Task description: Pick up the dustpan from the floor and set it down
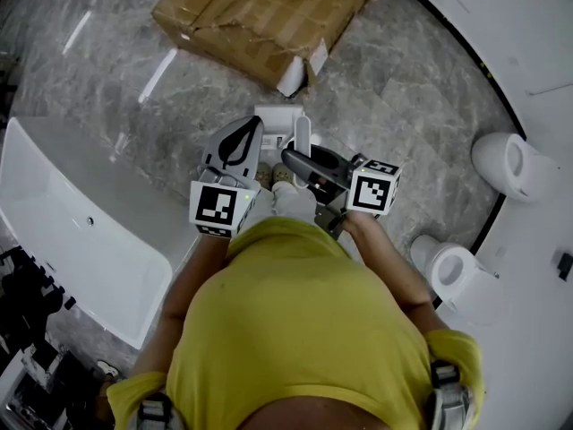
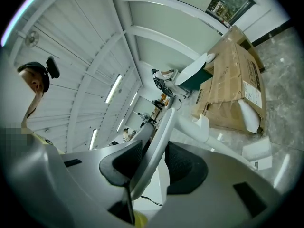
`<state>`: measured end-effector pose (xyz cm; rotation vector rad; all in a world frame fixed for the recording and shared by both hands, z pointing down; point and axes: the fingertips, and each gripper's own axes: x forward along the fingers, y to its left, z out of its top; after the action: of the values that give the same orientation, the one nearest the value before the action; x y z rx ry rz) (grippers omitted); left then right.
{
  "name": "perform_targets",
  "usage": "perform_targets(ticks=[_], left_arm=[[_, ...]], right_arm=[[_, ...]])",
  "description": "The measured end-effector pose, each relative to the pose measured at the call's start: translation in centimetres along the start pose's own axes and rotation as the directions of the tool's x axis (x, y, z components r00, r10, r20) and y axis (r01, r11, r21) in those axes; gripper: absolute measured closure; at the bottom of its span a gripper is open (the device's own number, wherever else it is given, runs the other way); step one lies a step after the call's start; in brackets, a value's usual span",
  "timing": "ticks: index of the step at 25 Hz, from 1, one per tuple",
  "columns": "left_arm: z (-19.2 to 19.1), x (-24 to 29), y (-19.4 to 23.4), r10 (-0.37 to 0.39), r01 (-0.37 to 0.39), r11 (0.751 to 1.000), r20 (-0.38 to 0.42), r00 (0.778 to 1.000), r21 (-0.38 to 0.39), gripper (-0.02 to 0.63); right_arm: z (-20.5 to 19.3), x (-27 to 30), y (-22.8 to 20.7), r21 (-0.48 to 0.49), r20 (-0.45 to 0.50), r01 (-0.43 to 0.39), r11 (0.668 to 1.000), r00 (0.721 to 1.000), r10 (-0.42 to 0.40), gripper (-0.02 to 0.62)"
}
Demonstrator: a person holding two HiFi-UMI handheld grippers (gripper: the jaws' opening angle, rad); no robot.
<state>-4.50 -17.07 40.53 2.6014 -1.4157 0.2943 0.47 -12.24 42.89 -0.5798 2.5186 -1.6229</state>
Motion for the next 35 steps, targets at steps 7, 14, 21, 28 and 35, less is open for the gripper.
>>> perform_targets(ticks=[7,14,21,28,35], left_arm=[[0.3,0.0,-0.1,-0.009,0.009,1.000,0.012,1.000,0.007,0.606],[0.4,-0.3,0.0,-0.008,0.008,1.000,0.014,1.000,0.009,0.606],[0.3,-0.3,0.0,-0.002,0.002,1.000,0.013,1.000,0.010,0.606],[0.5,-0.9,-0.4,0.007,-0.007,1.000,0.012,1.000,0.011,0.606],[0.0,-1.0,0.3,0.017,-0.017,1.000,0.000,1.000,0.001,0.606]], right_arm=[[1.7,-0.5,2.1,-0.016,0.037,-0.030,0.999,0.999,0.031,0.440],[2.3,-0.5,3.3,-0.021,0.048,-0.045,0.999,0.998,0.046,0.436],[2.2,-0.4,3.2,-0.023,0.042,-0.049,0.999,0.998,0.050,0.434],[1.2,-0.2,0.7,-0.020,0.025,-0.006,1.000,1.000,0.006,0.436],[0.1,1.5,-3.6,-0.025,0.013,0.041,0.999,0.999,-0.040,0.434]])
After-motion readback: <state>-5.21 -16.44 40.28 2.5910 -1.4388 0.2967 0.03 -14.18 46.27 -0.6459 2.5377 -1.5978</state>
